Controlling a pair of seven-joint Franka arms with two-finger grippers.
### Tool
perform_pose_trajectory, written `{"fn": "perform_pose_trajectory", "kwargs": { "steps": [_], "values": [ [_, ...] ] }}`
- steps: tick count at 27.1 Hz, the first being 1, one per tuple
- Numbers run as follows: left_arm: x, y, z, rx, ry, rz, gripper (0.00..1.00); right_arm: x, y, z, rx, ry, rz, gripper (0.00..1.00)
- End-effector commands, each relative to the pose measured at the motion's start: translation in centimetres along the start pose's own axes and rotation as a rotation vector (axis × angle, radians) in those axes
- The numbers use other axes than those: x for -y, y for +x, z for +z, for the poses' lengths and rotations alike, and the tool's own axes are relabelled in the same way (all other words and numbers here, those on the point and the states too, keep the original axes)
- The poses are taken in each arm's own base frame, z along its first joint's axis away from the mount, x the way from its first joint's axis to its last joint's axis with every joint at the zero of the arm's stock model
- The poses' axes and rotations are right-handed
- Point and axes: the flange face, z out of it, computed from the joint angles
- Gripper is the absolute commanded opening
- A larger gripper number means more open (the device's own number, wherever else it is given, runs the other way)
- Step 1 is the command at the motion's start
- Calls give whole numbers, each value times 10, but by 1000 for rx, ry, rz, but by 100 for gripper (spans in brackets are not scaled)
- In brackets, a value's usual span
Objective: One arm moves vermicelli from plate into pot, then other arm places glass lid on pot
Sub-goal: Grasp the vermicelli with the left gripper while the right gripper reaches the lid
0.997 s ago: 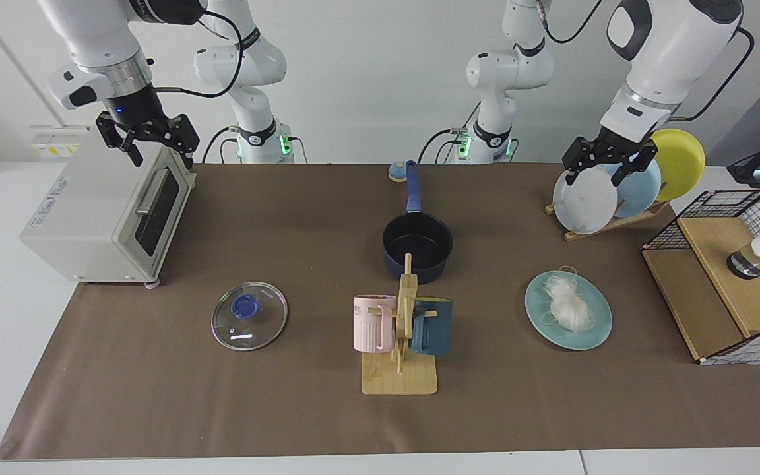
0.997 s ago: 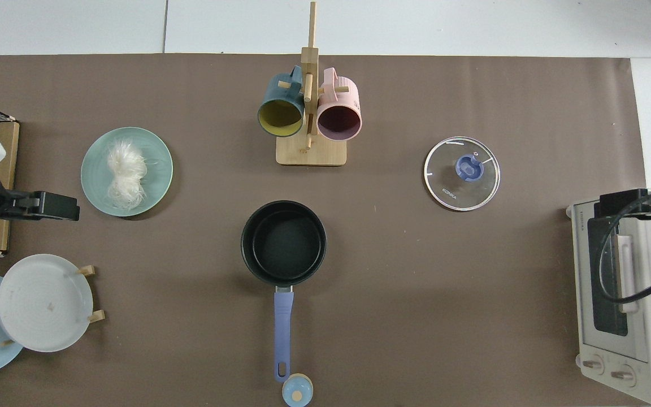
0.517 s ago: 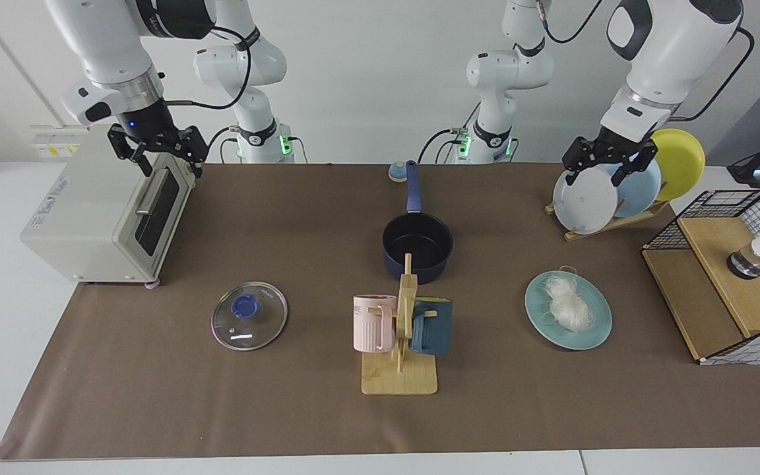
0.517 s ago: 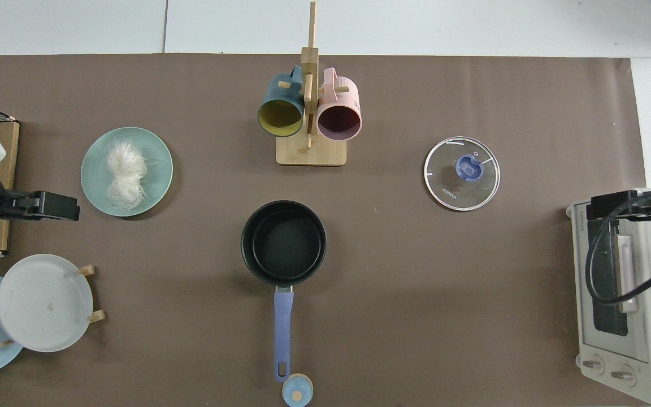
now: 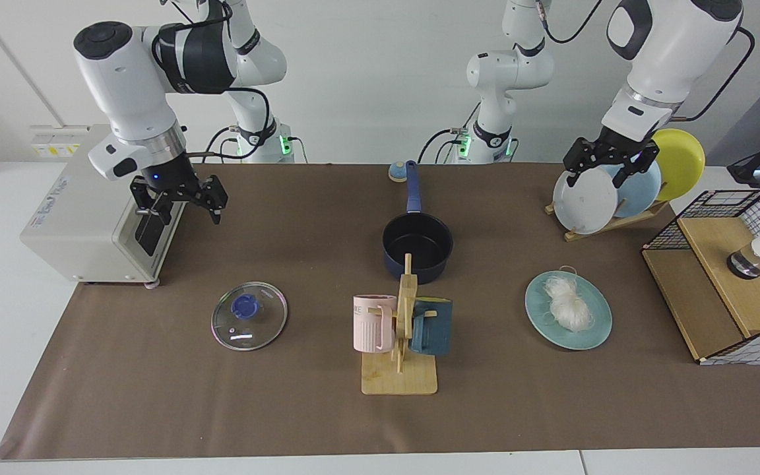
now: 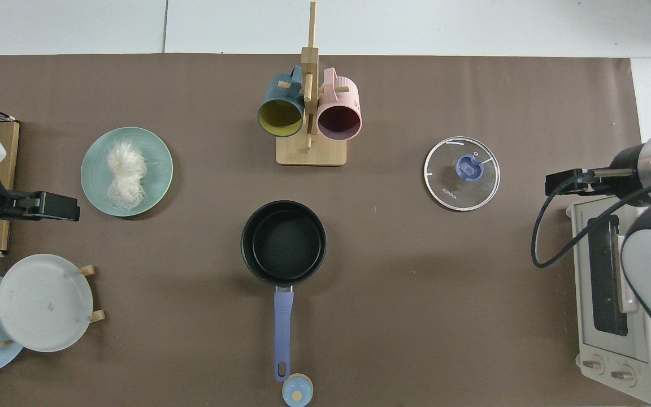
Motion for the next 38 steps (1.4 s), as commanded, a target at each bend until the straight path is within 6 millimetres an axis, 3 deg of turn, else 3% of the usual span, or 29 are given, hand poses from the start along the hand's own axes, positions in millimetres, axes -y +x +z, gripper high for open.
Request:
{"fn": "perform_pose_trajectory", "kwargs": {
  "steps": [1,4,8,11,16,21,25,32,38],
  "values": [
    [6,27,19,-74,15,-1,100,19,18,30,-21,27,-34,100],
    [13,46,40,-112,19,-12,100,22,26,50,-29,25,-26,100],
    [15,74,87,-137,21,-30,100,31,35,78,-26,24,-37,100],
    [22,78,95,-145,23,-36,100,36,41,97,-36,24,-45,100],
    [22,100,151,-146,16,-104,100,43,48,130,-35,24,-51,100],
    [27,109,191,-127,17,-118,100,43,55,163,-37,18,-65,100],
    [25,113,237,-103,30,-113,100,46,58,185,-38,20,-58,100],
    [28,112,264,-77,29,-142,100,47,54,222,11,13,-75,100],
    [25,103,287,-78,26,-186,100,46,51,228,31,2,-83,100]
  ]
}}
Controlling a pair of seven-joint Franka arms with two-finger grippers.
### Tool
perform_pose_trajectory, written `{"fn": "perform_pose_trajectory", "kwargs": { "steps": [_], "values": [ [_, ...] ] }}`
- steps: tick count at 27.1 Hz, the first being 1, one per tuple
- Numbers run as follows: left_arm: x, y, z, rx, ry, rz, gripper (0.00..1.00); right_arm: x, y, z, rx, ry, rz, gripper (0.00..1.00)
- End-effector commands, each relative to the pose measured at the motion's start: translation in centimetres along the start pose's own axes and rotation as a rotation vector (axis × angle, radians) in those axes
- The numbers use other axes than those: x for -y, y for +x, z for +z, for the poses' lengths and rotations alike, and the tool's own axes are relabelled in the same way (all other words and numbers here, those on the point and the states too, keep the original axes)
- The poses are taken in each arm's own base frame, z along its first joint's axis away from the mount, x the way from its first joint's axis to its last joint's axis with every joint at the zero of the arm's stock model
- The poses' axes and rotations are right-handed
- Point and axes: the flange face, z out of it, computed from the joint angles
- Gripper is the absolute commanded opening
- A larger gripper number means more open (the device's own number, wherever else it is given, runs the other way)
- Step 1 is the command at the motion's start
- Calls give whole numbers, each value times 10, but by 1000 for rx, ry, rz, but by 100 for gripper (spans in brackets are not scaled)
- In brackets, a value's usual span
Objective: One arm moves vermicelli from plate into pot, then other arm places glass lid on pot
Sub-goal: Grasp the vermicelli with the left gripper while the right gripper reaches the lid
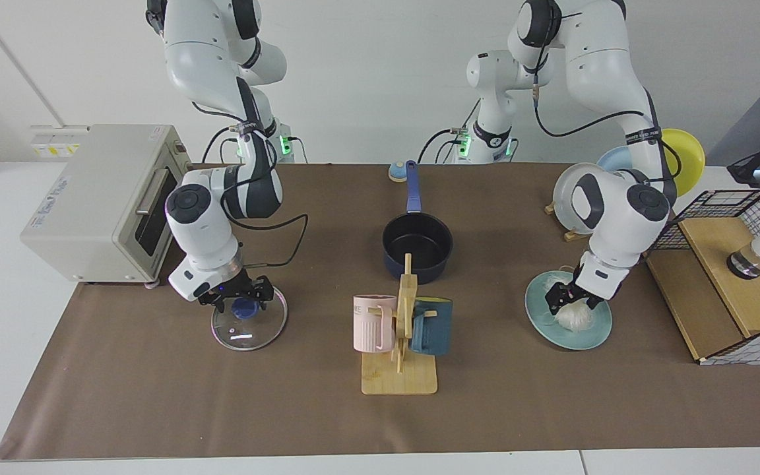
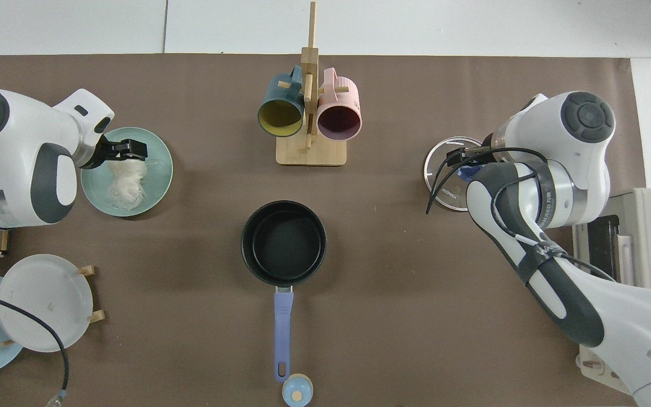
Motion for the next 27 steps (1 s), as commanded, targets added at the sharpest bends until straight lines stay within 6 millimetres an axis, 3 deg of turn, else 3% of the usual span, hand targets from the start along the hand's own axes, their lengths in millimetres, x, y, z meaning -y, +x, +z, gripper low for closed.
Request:
{"fn": "perform_pose_trajectory", "kwargs": {
  "steps": [1,7,8,12,15,18,22,27],
  "values": [
    [1,-10,17,-14,20,-23,100,-1,-2,7,6,3,-22,100],
    [3,-12,20,-9,20,-29,98,4,-10,17,38,2,-30,100],
    [2,-12,20,-9,19,-26,88,4,-10,17,39,2,-29,100],
    [0,-11,17,-10,20,-40,1,5,-11,19,42,1,-30,100],
    [0,-3,5,-27,26,-36,0,5,-11,18,41,1,-29,99],
    [-8,7,-20,-33,55,3,0,5,-9,16,33,0,-30,99],
    [-22,12,-79,19,67,25,0,5,-7,15,16,1,-22,99],
    [-57,-13,-155,13,40,54,0,5,-5,14,10,1,-18,98]
  ]
}}
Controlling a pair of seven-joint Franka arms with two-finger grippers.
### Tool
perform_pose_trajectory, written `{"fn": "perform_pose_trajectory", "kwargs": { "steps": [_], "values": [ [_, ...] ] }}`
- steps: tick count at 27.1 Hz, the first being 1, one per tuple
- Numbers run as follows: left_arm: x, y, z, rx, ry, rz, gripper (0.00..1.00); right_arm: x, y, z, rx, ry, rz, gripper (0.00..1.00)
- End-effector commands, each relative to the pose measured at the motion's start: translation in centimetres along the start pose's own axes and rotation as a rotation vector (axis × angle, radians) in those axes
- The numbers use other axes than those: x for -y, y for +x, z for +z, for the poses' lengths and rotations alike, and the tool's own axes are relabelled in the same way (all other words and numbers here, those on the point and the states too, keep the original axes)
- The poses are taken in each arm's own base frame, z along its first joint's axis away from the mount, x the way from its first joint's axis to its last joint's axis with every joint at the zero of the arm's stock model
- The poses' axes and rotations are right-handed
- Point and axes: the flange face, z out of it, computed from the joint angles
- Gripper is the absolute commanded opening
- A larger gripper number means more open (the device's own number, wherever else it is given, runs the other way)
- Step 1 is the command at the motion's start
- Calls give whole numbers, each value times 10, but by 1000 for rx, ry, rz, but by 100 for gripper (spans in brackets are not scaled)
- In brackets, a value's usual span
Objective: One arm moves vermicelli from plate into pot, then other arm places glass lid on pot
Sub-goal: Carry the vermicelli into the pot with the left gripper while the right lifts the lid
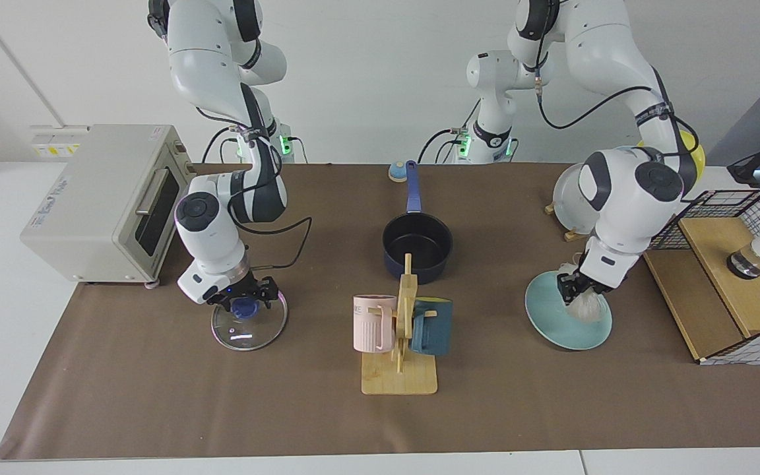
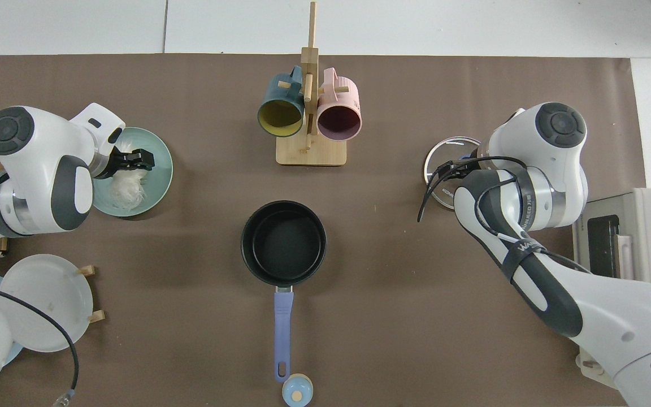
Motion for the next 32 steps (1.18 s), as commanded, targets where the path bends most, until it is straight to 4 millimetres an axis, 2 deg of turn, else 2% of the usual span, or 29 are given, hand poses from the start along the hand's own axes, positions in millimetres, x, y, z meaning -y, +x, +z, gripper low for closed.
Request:
{"fn": "perform_pose_trajectory", "kwargs": {
  "steps": [1,3,6,8,9,12,15,18,19,23,25,27,32],
  "values": [
    [-37,-32,-81,7,3,26,0,-3,3,-3,-23,3,-7,98],
    [-59,-48,-101,33,-1,24,0,-3,3,-3,-23,3,-6,97],
    [-104,-74,-129,56,-25,-12,0,-3,3,-3,-23,3,-6,95],
    [-128,-89,-138,80,-37,-25,0,-3,2,-2,-23,2,-7,87],
    [-144,-97,-139,99,-48,-33,0,-3,3,-2,-25,2,-7,80],
    [-176,-116,-138,134,-81,-60,0,-5,6,-4,-49,2,-4,42],
    [-204,-132,-133,152,-111,-32,0,-2,6,-3,-52,3,-5,18],
    [-230,-148,-114,161,-125,9,0,-1,11,-11,-61,1,-10,1],
    [-232,-152,-107,154,-130,13,0,2,12,-16,-66,2,-15,0],
    [-236,-152,-98,117,-162,21,0,4,14,-30,-84,3,-19,0],
    [-243,-151,-86,126,-172,25,0,6,13,-37,-84,4,-21,0],
    [-256,-150,-64,137,-188,31,0,6,12,-51,-86,5,-23,0],
    [-261,-155,-39,135,-196,43,0,6,2,-82,-58,8,-32,0]
  ]
}}
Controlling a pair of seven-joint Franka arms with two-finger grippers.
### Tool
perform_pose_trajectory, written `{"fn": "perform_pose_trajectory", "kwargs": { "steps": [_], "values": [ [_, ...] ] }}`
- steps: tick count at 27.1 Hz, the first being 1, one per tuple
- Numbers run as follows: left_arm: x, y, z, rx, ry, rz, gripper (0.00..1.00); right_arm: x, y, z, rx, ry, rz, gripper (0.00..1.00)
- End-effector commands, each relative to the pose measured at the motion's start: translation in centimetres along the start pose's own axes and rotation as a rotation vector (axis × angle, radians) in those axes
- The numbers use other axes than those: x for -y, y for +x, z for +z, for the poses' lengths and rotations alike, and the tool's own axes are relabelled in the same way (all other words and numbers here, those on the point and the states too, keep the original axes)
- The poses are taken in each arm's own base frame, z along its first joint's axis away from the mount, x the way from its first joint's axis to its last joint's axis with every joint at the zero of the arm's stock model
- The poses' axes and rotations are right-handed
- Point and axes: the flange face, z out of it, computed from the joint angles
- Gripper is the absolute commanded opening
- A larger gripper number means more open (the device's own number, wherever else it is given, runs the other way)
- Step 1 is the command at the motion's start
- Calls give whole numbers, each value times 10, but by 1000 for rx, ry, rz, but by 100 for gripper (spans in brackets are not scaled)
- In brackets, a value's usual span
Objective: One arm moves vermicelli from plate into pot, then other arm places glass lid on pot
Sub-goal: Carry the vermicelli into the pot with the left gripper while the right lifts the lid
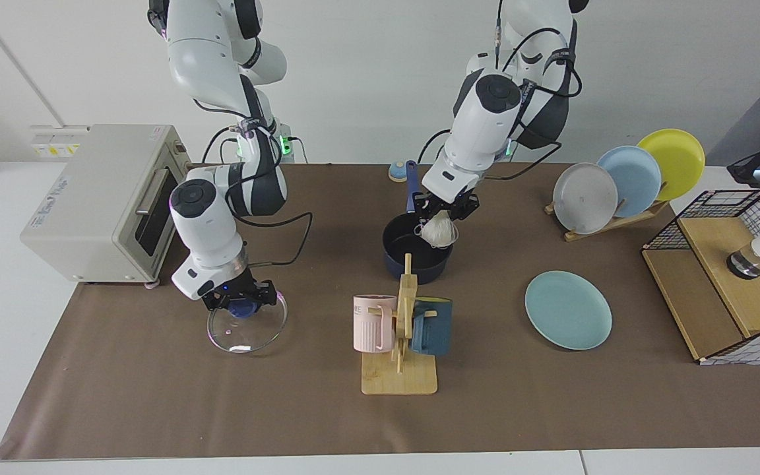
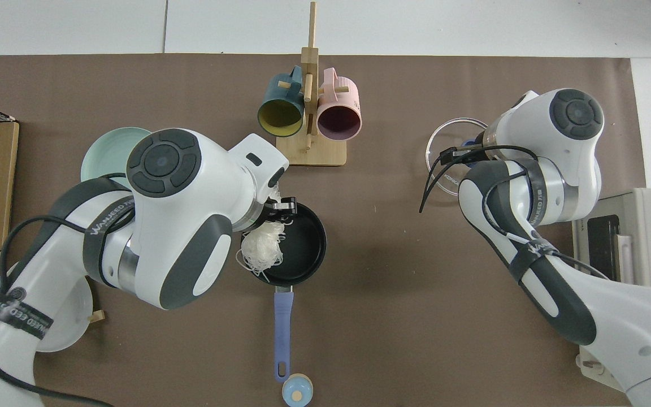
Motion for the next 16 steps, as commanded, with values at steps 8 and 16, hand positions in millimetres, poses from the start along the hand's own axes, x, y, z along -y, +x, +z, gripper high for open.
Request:
{"fn": "perform_pose_trajectory", "kwargs": {
  "steps": [8,16],
  "values": [
    [-14,-5,78,25,-41,20,0,0,-27,-74,78,6,-25,0],
    [-8,-6,109,50,-38,23,0,1,-72,-90,126,9,-17,0]
  ]
}}
